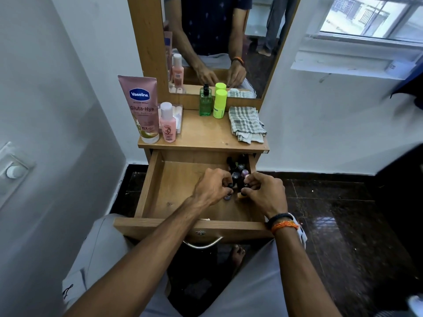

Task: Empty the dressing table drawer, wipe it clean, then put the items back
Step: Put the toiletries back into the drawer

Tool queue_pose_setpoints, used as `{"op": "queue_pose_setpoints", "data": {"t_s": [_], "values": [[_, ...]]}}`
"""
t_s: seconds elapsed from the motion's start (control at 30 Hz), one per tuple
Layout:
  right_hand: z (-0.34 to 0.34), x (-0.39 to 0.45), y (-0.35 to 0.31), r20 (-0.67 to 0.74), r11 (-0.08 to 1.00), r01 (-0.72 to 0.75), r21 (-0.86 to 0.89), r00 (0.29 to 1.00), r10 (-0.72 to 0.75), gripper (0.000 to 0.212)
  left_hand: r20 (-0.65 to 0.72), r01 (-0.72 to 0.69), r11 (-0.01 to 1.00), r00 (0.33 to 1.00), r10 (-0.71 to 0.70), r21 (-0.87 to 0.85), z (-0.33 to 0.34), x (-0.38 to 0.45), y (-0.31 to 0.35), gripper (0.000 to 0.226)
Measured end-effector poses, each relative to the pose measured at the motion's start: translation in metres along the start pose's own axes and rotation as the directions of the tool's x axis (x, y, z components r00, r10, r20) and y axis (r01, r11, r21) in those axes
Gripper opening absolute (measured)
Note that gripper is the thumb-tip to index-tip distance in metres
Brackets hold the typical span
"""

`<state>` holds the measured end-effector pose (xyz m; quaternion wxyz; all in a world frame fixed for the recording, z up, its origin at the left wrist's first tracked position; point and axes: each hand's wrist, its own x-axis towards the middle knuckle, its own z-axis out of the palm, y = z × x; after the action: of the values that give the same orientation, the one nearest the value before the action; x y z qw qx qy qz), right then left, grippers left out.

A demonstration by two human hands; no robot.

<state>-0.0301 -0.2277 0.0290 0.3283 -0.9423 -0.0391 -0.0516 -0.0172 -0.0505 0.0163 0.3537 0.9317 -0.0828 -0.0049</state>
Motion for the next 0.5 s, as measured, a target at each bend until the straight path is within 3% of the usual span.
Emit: {"op": "queue_pose_setpoints", "data": {"t_s": [0.5], "values": [[0.003, 0.0006, 0.0049, -0.002, 1.0, 0.01, -0.012, 1.0, -0.01, 0.024, 0.012, -0.029, 1.0, 1.0, 0.029, 0.007, 0.0087, -0.0011, 0.0038, 0.023]]}}
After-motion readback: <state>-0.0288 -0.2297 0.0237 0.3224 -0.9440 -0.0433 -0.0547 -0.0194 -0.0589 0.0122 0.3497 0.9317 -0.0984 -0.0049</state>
